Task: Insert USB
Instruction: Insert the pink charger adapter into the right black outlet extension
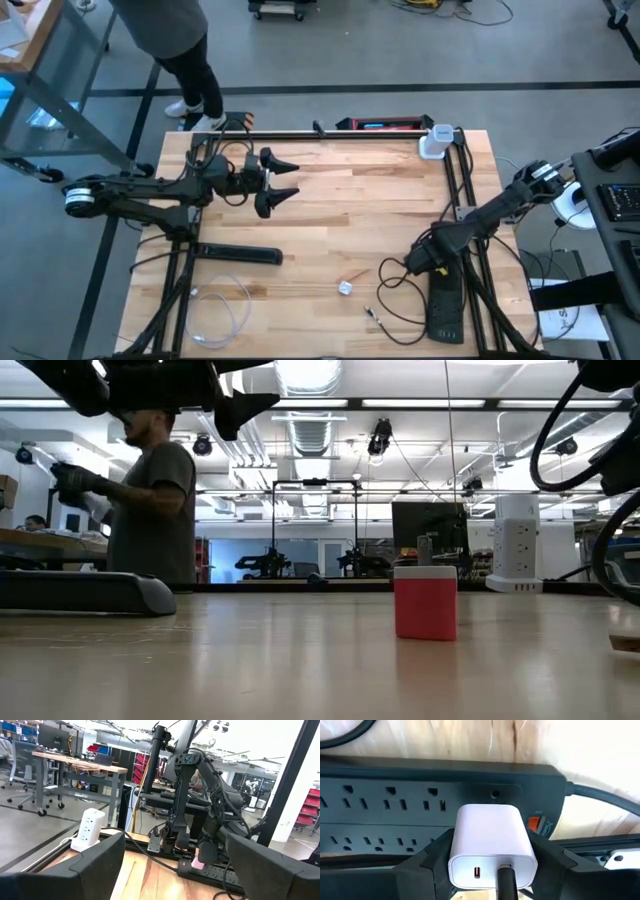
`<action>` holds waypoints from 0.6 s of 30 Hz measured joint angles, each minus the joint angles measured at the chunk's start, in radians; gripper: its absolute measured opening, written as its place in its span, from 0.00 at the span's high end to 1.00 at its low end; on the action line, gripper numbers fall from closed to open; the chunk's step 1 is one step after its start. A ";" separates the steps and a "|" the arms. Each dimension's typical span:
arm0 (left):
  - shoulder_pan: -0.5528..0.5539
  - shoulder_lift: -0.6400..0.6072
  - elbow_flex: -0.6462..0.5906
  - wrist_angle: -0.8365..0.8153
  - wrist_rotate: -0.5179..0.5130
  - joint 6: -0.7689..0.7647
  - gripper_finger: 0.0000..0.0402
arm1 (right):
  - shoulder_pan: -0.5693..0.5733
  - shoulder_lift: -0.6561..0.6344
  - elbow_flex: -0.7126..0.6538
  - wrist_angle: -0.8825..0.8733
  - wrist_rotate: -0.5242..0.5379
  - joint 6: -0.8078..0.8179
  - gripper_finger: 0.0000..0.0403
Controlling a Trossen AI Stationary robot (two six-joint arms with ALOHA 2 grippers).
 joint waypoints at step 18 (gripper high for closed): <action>0.000 0.000 0.000 0.000 0.000 0.000 0.17 | -0.050 0.000 0.002 -0.003 0.062 -0.038 0.55</action>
